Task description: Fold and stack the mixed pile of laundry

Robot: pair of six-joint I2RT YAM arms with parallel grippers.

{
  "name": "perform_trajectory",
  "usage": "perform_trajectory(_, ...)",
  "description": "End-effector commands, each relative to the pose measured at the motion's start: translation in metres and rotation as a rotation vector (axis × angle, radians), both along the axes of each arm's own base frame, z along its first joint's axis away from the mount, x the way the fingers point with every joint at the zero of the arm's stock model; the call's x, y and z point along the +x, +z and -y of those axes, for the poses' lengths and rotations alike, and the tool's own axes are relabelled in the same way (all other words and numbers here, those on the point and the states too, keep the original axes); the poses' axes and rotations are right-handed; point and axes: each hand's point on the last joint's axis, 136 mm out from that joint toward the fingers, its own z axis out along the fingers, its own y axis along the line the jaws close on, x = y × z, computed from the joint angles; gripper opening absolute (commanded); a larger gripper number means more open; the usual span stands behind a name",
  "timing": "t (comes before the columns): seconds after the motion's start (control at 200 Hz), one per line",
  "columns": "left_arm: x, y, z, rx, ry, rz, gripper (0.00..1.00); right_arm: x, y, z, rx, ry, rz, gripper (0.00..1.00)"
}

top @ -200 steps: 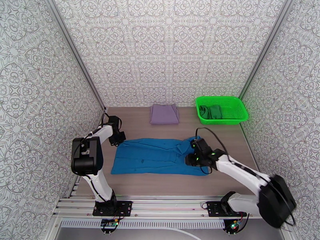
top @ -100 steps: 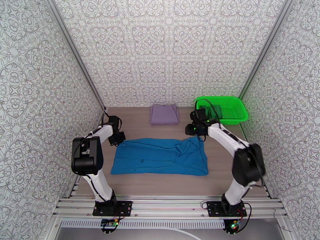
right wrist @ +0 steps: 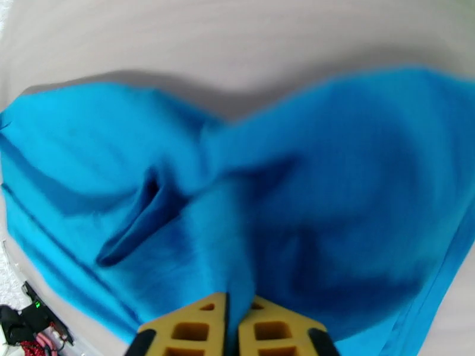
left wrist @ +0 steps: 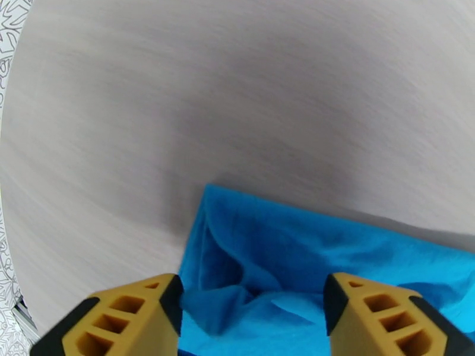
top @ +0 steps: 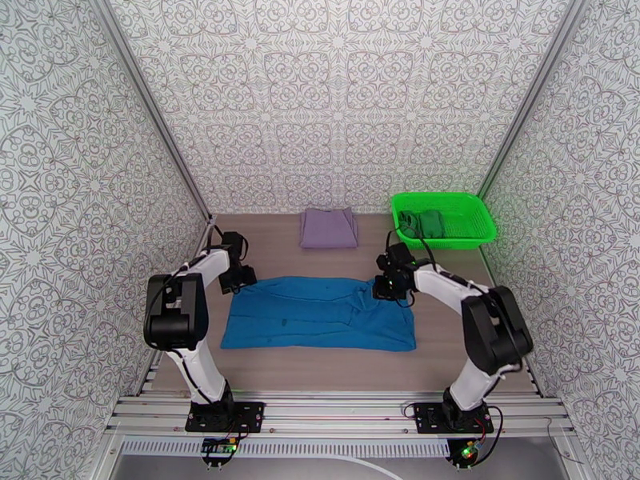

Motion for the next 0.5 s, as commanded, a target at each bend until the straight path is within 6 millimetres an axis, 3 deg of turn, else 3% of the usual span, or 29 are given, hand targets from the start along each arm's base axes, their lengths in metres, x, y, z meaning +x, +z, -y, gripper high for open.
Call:
perform_trajectory(0.0,0.007,0.039,0.001,0.015,0.009,0.077,0.77,-0.032,0.001,-0.002,0.058,0.025,-0.016,0.11)
perform_trajectory(0.15,0.005,0.057,0.001,0.018,0.011,0.109,0.81,-0.087,-0.021,0.013,0.059,0.029,-0.097,0.15)
perform_trajectory(0.275,0.002,0.068,0.001,0.021,0.012,0.124,0.84,-0.115,-0.029,0.029,0.012,0.024,-0.132,0.32)
perform_trajectory(0.365,-0.001,0.072,0.000,0.022,0.015,0.127,0.84,-0.111,-0.014,0.027,0.034,0.015,-0.090,0.38)
perform_trajectory(0.495,-0.004,0.071,0.003,0.020,0.015,0.117,0.81,-0.083,0.021,0.021,0.039,0.008,0.009,0.40)
